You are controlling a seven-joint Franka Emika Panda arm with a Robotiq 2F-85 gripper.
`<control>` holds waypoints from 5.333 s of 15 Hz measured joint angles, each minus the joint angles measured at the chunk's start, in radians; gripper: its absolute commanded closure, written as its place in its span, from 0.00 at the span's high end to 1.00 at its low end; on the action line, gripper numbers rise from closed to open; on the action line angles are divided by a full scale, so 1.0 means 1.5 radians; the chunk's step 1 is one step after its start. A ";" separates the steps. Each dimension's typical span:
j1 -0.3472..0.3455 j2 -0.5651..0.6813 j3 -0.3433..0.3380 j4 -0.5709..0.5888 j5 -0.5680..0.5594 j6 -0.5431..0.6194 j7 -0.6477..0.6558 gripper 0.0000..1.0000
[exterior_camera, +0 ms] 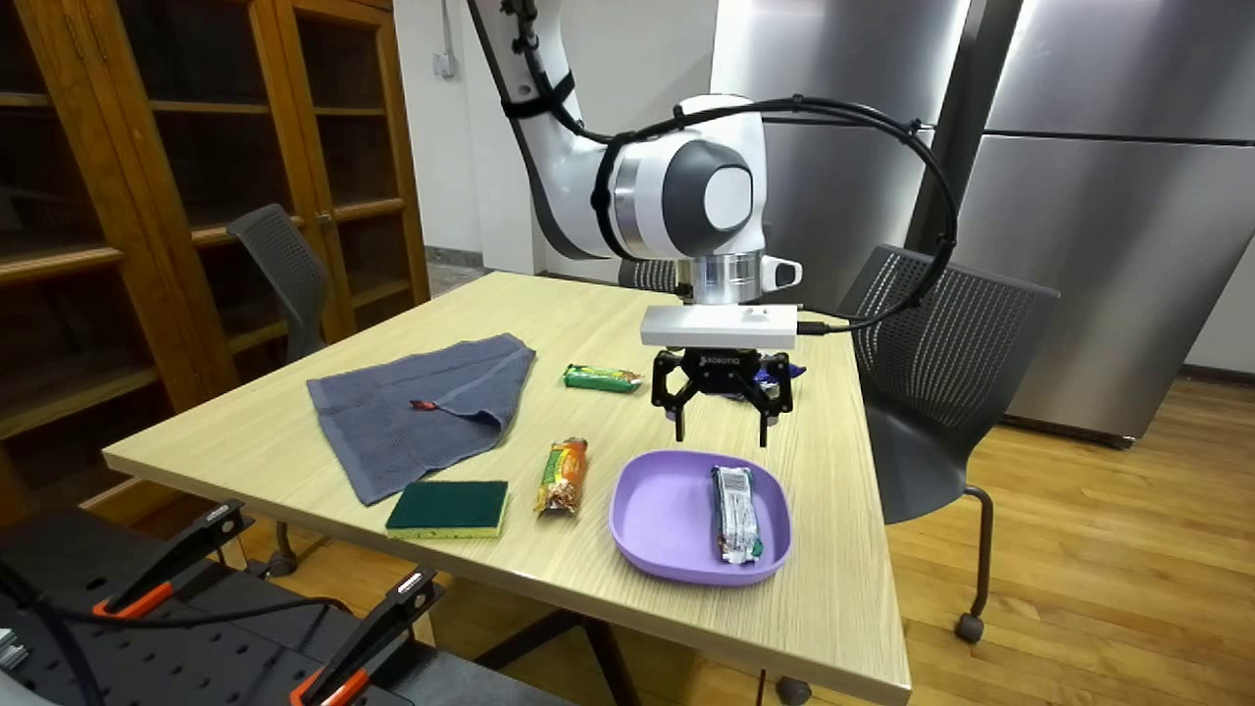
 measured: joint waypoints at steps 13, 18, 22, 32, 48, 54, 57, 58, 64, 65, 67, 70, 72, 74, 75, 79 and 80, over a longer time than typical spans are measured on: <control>0.013 -0.011 0.074 0.059 0.080 -0.065 0.010 1.00; 0.031 -0.003 0.093 0.098 0.123 -0.098 0.045 1.00; 0.056 0.014 0.102 0.122 0.160 -0.103 0.103 1.00; 0.090 0.057 0.110 0.170 0.240 -0.118 0.236 1.00; 0.093 0.072 0.113 0.188 0.262 -0.133 0.262 1.00; 0.097 0.081 0.113 0.190 0.294 -0.118 0.307 1.00; 0.104 0.085 0.113 0.193 0.315 -0.106 0.349 1.00; 0.107 0.086 0.113 0.193 0.322 -0.100 0.364 1.00; 0.127 0.101 0.111 0.203 0.354 -0.064 0.471 1.00; 0.130 0.104 0.109 0.207 0.356 -0.062 0.488 1.00; 0.137 0.112 0.105 0.215 0.358 -0.061 0.523 1.00; 0.150 0.123 0.094 0.229 0.358 -0.061 0.571 1.00; 0.158 0.130 0.085 0.238 0.358 -0.061 0.600 1.00; 0.165 0.139 0.078 0.249 0.358 -0.061 0.624 1.00; 0.169 0.144 0.074 0.255 0.358 -0.062 0.635 1.00; 0.177 0.167 0.065 0.281 0.358 -0.063 0.668 1.00; 0.179 0.173 0.063 0.288 0.358 -0.064 0.673 1.00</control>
